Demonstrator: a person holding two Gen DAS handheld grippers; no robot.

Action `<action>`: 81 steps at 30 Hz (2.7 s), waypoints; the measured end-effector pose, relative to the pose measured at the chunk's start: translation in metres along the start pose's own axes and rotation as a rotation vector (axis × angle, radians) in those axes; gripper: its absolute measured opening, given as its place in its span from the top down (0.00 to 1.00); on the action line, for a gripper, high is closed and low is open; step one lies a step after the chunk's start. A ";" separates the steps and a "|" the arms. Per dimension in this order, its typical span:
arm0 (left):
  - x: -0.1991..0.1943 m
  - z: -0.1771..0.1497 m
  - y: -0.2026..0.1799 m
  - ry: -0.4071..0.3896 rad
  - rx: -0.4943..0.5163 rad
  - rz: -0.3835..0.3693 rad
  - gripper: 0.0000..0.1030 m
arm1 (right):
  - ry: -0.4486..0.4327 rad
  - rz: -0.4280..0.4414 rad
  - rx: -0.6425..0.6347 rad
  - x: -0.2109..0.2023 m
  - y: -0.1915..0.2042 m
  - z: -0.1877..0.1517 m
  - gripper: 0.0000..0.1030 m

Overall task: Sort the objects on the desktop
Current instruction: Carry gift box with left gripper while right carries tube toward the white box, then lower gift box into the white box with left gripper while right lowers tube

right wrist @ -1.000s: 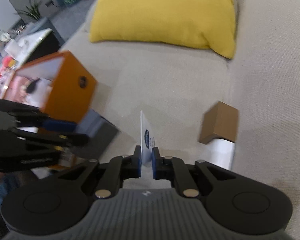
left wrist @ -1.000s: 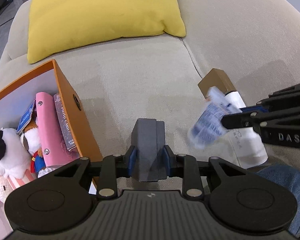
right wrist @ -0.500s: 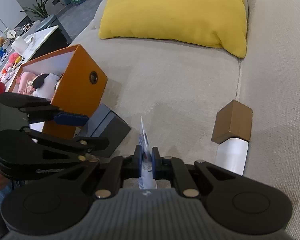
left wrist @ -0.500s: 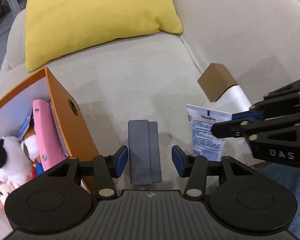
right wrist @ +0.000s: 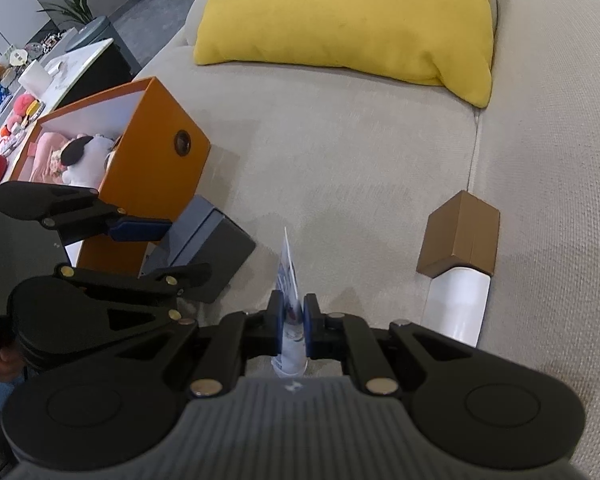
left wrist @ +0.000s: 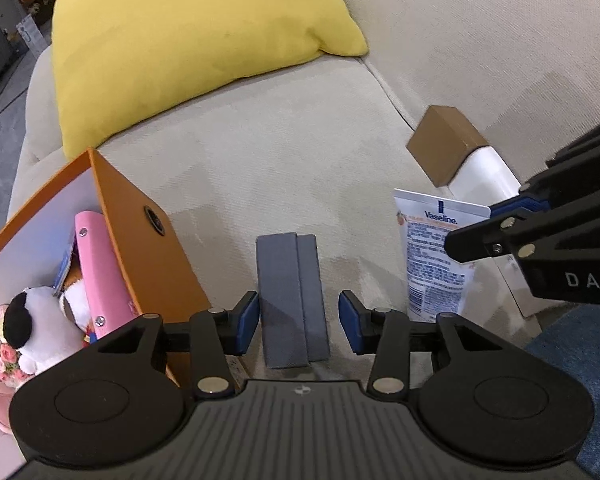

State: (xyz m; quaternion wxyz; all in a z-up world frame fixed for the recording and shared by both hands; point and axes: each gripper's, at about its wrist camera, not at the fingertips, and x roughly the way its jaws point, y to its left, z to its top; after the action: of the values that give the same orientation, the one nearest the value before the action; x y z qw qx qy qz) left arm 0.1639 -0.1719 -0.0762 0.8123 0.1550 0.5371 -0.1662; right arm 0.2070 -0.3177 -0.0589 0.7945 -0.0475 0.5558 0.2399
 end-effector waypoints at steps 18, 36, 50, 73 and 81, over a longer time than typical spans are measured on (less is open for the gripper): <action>-0.044 -0.013 0.020 -0.087 -0.048 -0.069 0.62 | -0.033 -0.022 -0.113 -0.017 0.015 -0.001 0.91; -0.187 -0.119 0.190 -0.274 -0.381 -0.017 0.63 | -0.359 0.165 -0.227 -0.105 0.139 0.050 0.91; -0.095 -0.172 0.260 -0.036 -0.580 -0.005 0.63 | -0.252 0.317 -0.185 0.008 0.230 0.056 0.91; -0.048 -0.152 0.284 0.389 -0.675 0.116 0.63 | -0.198 0.457 -0.164 0.074 0.214 0.074 0.91; -0.034 -0.145 0.261 0.403 -0.550 0.224 0.62 | -0.153 0.540 -0.126 0.087 0.204 0.068 0.91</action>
State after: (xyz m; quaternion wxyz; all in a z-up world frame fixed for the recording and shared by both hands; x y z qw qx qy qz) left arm 0.1460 0.1284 -0.0796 0.7144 0.0182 0.6910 0.1083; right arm 0.2004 -0.0864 -0.0728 0.7370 0.0713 0.4706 0.4799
